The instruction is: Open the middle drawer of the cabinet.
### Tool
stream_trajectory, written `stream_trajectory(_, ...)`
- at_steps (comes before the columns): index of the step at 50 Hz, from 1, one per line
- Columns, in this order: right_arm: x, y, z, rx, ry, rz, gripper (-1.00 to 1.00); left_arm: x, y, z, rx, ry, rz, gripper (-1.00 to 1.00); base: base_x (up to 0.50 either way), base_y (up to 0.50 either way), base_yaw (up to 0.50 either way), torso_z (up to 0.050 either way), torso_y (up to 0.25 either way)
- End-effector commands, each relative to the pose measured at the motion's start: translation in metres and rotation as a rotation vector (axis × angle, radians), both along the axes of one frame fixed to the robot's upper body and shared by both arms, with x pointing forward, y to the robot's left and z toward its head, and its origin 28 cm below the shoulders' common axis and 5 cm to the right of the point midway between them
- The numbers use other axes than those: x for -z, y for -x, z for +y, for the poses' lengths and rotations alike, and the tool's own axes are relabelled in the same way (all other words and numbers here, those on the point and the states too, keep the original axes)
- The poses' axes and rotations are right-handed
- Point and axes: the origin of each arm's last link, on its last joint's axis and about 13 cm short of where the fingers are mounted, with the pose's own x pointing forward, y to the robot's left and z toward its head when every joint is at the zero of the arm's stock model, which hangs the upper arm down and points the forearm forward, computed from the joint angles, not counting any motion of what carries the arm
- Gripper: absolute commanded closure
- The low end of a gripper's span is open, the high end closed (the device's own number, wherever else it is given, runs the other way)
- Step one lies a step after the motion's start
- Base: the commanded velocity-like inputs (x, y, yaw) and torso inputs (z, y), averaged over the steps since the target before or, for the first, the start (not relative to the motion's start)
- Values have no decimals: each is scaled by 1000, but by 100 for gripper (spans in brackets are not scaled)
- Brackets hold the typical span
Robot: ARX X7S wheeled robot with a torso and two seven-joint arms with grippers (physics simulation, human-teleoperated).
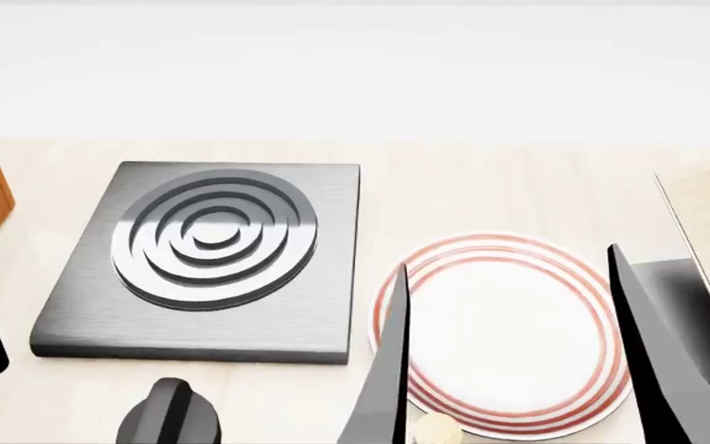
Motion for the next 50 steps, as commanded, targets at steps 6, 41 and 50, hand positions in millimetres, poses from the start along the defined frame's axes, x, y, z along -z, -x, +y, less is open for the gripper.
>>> stream_trajectory(6,1,0,2,-7,1,3,-100,-41,-24,-14,89,19,-226,100,0,0,0,0,7)
stream_trajectory(41,0,2,3,-17,5,2,-100,-65,-38,-49,263,34,-247,100,0,0,0,2,8)
stream_trajectory(50,1,1,3,-20,4,3,-100,-65,-38,-50,261,40,-241,100,0,0,0,2,6)
